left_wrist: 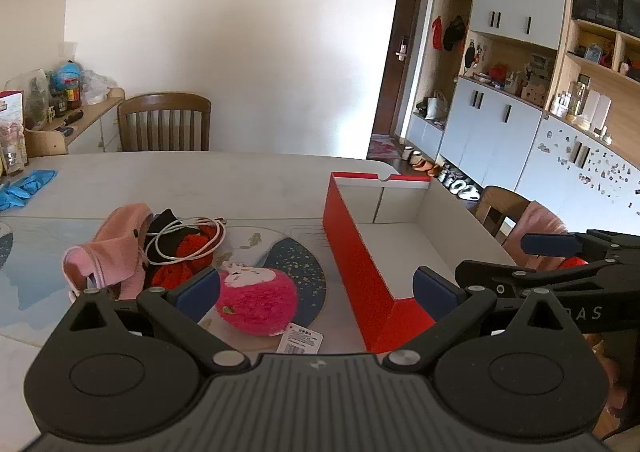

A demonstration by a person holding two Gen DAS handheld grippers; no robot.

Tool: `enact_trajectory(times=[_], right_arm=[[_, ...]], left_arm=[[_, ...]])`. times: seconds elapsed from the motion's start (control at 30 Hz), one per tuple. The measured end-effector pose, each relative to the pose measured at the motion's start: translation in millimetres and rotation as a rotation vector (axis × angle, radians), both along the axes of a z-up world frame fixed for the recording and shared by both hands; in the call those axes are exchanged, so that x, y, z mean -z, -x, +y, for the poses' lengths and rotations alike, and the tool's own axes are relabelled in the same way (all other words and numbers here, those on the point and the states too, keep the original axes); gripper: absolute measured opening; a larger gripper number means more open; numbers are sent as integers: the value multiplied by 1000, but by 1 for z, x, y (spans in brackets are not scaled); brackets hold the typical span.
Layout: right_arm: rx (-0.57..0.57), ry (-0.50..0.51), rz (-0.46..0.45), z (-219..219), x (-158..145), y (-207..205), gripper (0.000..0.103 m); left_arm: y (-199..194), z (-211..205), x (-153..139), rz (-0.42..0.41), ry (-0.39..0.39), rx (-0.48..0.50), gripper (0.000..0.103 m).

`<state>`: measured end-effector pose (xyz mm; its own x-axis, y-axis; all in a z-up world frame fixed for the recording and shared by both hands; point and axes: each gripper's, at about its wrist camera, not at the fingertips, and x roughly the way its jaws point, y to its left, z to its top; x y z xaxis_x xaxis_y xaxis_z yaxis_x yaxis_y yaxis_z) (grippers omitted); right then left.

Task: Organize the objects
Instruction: 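Move the left gripper toward the pink fluffy plush toy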

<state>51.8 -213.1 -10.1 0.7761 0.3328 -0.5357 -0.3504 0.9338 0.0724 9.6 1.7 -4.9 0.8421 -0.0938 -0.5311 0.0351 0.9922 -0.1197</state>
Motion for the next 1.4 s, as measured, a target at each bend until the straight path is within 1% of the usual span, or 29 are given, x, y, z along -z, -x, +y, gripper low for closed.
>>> enact_trajectory(times=[0.2,0.23,0.9,0.97,1.17,1.4], right_arm=[[5,2,2,3,-2,0,99],[5,2,3,2,2,-3,99],[6,0,7,2,0,-4,99],[7,3,5,15,11,-13,99],[10,12,8,24,13,-17,99],[21,22,19,33,11,-25,99]], left_arm=[[-2,1,1,2,12,17,103],[-3,1,1,3,16,30,103],[-11,11,1,4,13,10,103],[-11,12,1,1,15,12,103],[-18,18,1,4,32,34,103],[-30,30,5,27,41,42,103]])
